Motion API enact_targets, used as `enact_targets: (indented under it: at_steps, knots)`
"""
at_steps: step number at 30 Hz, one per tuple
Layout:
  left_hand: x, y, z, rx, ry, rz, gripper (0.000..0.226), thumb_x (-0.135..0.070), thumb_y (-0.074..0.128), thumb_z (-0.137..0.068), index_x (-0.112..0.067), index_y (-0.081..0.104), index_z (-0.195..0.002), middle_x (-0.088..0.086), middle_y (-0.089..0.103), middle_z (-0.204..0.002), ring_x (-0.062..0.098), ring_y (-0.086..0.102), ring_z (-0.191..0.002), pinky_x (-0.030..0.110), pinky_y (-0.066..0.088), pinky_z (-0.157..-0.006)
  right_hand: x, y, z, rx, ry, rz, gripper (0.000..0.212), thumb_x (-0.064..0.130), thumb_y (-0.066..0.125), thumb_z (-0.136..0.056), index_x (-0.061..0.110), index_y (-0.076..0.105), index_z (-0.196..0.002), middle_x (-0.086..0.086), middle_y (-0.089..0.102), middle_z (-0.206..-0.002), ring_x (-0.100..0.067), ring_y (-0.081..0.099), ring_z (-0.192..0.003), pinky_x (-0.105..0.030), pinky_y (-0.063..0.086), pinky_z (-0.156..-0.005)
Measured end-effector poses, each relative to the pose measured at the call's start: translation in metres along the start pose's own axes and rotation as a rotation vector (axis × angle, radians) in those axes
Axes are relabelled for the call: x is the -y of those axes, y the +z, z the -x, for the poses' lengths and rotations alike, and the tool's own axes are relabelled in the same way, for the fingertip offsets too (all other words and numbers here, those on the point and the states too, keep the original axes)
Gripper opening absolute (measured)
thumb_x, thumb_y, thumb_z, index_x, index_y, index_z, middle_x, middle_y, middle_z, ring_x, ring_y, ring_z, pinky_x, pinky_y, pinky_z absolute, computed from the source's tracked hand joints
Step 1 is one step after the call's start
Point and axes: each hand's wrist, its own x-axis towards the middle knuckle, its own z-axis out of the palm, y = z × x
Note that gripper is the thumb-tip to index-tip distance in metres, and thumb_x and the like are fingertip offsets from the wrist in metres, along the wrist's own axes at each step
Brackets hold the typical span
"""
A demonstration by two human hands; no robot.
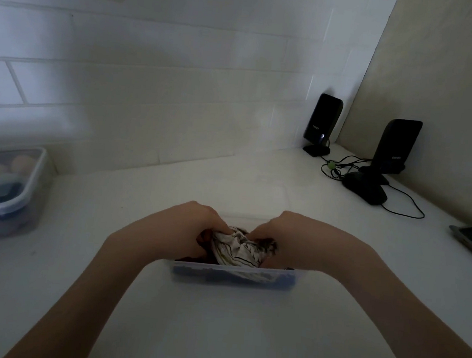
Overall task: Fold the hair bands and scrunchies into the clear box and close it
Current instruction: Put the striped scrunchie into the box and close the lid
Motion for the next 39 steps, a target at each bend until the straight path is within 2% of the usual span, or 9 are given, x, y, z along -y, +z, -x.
enact_targets:
  at_steps: [5, 9, 14, 19, 21, 24, 30, 34, 39]
  knots:
    - [0.006, 0.004, 0.008, -0.016, 0.002, 0.055, 0.051, -0.014, 0.066, -0.079, -0.031, 0.056, -0.126, -0.008, 0.062, -0.121, 0.006, 0.057, -0.103, 0.019, 0.045, -0.092, -0.003, -0.004, 0.013, 0.002, 0.090, -0.094, 0.049, 0.035, 0.064, -0.085, 0.035, 0.050, -0.133, 0.009, 0.059, -0.129, -0.014, 0.054, -0.115, -0.029, 0.044, -0.092]
    - [0.003, -0.004, 0.011, 0.021, -0.038, 0.136, 0.042, -0.028, 0.063, -0.083, -0.036, 0.057, -0.123, -0.013, 0.062, -0.118, 0.002, 0.057, -0.102, 0.023, 0.046, -0.094, 0.000, 0.002, 0.017, -0.134, 0.105, 0.077, 0.044, 0.046, 0.060, -0.084, 0.036, 0.053, -0.126, 0.009, 0.065, -0.119, -0.016, 0.058, -0.108, -0.025, 0.035, -0.088]
    - [-0.008, 0.001, 0.002, -0.082, -0.113, 0.064, 0.042, -0.058, 0.071, -0.067, -0.036, 0.062, -0.102, -0.019, 0.056, -0.095, 0.000, 0.051, -0.081, 0.019, 0.040, -0.070, -0.001, 0.005, 0.011, 0.005, 0.189, 0.152, 0.037, 0.047, 0.055, -0.085, 0.028, 0.054, -0.117, 0.008, 0.066, -0.111, -0.013, 0.057, -0.111, -0.041, 0.004, -0.118]
    - [-0.018, 0.017, -0.007, -0.225, -0.144, -0.132, 0.044, -0.057, 0.069, -0.064, -0.033, 0.055, -0.097, -0.012, 0.061, -0.103, 0.014, 0.055, -0.092, 0.025, 0.036, -0.070, 0.006, -0.001, -0.001, 0.122, 0.190, 0.205, 0.025, 0.025, 0.056, -0.086, 0.013, 0.057, -0.108, -0.004, 0.065, -0.102, -0.023, 0.060, -0.098, -0.039, 0.023, -0.114]
    - [-0.019, 0.018, -0.010, -0.231, -0.137, -0.167, 0.046, -0.059, 0.067, -0.065, -0.033, 0.054, -0.101, -0.012, 0.061, -0.105, 0.015, 0.056, -0.095, 0.025, 0.036, -0.070, 0.008, -0.002, -0.002, 0.145, 0.189, 0.184, 0.021, 0.023, 0.056, -0.085, 0.009, 0.058, -0.102, -0.006, 0.061, -0.089, -0.025, 0.059, -0.086, -0.036, 0.044, -0.092]
    - [-0.020, 0.018, -0.011, -0.211, -0.130, -0.218, 0.051, -0.062, 0.064, -0.067, -0.034, 0.053, -0.109, -0.011, 0.060, -0.110, 0.017, 0.056, -0.100, 0.027, 0.039, -0.074, 0.011, -0.006, -0.003, 0.152, 0.171, 0.196, 0.016, 0.024, 0.059, -0.083, 0.011, 0.054, -0.091, -0.001, 0.048, -0.072, -0.023, 0.052, -0.074, -0.027, 0.041, -0.059]
    - [-0.021, 0.017, -0.010, -0.180, -0.127, -0.222, 0.054, -0.062, 0.062, -0.070, -0.035, 0.053, -0.116, -0.008, 0.060, -0.114, 0.018, 0.054, -0.104, 0.029, 0.041, -0.081, 0.010, -0.003, -0.003, 0.168, 0.185, 0.203, 0.017, 0.027, 0.056, -0.084, 0.014, 0.055, -0.096, -0.001, 0.059, -0.089, -0.024, 0.059, -0.097, -0.044, 0.023, -0.112]
    - [-0.015, 0.010, -0.002, -0.146, -0.128, -0.093, 0.056, -0.056, 0.070, -0.067, -0.037, 0.056, -0.117, -0.011, 0.063, -0.115, 0.012, 0.056, -0.103, 0.027, 0.044, -0.087, 0.003, -0.006, 0.009, 0.157, 0.218, -0.050, 0.032, 0.030, 0.058, -0.087, 0.023, 0.056, -0.118, 0.001, 0.061, -0.115, -0.017, 0.050, -0.094, -0.035, 0.033, -0.100]
    - [0.003, -0.011, 0.019, -0.034, -0.065, 0.435, 0.048, -0.016, 0.082, -0.067, -0.030, 0.066, -0.110, -0.007, 0.071, -0.098, -0.001, 0.067, -0.087, 0.025, 0.056, -0.083, 0.001, -0.017, 0.025, 0.085, 0.237, -0.240, 0.053, 0.034, 0.072, -0.079, 0.033, 0.053, -0.128, 0.008, 0.057, -0.124, -0.013, 0.053, -0.110, -0.030, 0.044, -0.093]
